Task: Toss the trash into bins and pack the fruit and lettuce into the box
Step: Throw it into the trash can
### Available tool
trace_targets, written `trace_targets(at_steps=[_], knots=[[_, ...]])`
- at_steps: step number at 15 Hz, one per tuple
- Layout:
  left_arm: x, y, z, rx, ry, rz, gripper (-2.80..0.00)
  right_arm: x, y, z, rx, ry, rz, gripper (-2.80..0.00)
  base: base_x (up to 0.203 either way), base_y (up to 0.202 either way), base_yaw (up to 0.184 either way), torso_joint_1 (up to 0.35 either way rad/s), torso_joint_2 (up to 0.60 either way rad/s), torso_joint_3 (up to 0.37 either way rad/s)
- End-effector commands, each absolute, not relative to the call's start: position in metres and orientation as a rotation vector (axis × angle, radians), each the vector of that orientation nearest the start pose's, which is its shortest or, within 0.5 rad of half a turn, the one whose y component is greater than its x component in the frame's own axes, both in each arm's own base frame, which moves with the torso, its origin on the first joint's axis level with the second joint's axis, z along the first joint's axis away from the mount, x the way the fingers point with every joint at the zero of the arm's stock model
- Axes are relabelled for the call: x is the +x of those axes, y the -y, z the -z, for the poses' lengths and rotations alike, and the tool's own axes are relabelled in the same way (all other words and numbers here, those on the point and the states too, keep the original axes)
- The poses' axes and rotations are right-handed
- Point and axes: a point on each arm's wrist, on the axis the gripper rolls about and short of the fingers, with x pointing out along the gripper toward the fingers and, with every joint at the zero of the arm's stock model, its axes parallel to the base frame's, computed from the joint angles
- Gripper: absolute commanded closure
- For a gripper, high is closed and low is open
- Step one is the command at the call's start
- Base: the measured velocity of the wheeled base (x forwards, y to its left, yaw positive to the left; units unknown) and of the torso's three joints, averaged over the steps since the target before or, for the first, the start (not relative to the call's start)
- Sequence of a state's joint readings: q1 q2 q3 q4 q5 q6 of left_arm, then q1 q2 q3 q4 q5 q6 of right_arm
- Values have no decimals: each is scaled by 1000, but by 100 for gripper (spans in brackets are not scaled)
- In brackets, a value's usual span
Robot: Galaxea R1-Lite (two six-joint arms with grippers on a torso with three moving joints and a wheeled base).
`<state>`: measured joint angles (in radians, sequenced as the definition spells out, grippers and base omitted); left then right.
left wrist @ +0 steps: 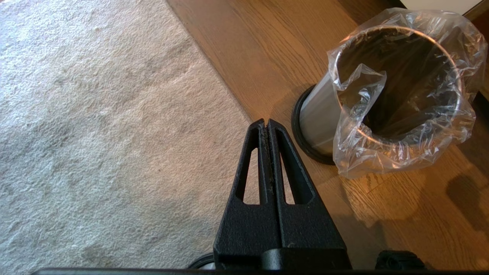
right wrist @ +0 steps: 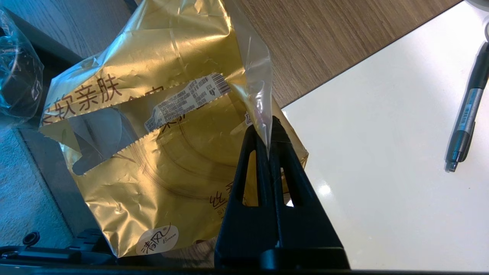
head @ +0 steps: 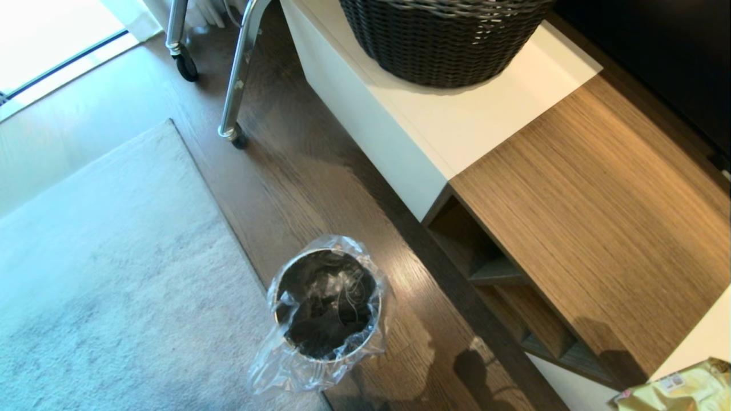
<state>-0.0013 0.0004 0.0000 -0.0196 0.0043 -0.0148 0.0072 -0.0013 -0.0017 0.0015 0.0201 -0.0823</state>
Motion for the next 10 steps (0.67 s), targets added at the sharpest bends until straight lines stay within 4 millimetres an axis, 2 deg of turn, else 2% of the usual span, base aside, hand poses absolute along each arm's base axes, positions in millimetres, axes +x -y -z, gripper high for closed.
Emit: trace_targets(at_steps=[1,7,10], knots=[[-23,0,-78,-15,19,-3,0,-23,0,-76,-83,1,-28,0,0,0,0,0,0,0],[-23,0,-78,-15,19,-4,0,-23,0,-76,-84,1,-28,0,0,0,0,0,0,0],[-23,0,-78,-15,20,-3,0,-23,0,-76,-83,1,-28,0,-149,0,-1,1,2,3]])
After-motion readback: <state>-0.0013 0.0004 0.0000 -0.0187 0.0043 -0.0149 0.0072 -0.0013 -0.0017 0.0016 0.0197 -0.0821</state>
